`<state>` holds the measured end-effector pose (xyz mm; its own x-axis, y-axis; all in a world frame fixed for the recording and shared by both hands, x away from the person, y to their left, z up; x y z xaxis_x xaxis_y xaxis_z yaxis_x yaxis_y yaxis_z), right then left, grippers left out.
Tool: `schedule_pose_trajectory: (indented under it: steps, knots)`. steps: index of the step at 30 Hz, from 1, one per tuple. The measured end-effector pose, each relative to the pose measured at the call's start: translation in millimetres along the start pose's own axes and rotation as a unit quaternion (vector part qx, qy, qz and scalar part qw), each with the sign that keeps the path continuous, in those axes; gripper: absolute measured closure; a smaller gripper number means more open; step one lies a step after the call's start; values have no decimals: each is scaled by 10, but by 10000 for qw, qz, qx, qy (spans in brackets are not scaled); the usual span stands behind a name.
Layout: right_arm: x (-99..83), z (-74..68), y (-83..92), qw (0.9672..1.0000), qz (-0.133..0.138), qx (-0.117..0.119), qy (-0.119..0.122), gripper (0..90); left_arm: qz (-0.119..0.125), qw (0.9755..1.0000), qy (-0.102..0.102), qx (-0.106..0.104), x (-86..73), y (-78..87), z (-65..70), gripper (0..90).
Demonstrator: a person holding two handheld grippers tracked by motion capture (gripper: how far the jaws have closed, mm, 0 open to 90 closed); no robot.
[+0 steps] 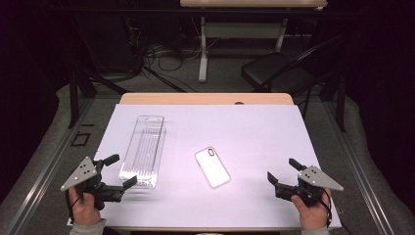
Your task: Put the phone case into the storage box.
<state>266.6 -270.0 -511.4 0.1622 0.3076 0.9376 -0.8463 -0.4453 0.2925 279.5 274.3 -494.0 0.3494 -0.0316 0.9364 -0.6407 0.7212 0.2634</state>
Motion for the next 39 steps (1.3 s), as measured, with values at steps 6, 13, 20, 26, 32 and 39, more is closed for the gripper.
schedule_pose_trajectory:
  steps: [6,13,20,26,32,39]
  knots:
    - [76,41,-65,9996,-198,165,-98,78,-133,9999,-23,15,78,-26,19,4]
    - [233,67,-149,9986,-379,361,-57,43,-223,9997,3,30,179,-69,16,4]
    - [454,57,-255,9970,-494,590,-32,21,-295,9995,98,-57,375,-163,-13,4]
    - [606,39,-335,9957,-573,719,64,0,-387,9992,95,-8,536,-226,-21,4]
    - [728,63,-486,9936,-734,860,87,0,-393,9991,129,15,747,-295,-33,4]
    - [914,52,-716,9915,-853,986,13,0,-452,9988,172,0,905,-386,-41,4]
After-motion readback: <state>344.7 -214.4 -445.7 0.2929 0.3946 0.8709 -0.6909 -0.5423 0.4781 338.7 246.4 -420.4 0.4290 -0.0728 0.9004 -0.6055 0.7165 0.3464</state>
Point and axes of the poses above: each handheld gripper's, and its own axes: y roughly backward along the jaws, x roughly out of its top, z roughly to its right, the point moved 2 cm from there along -y, roughly forward along the jaws, and after that the axes turned 10 degrees about y, right-handed, at the moved point
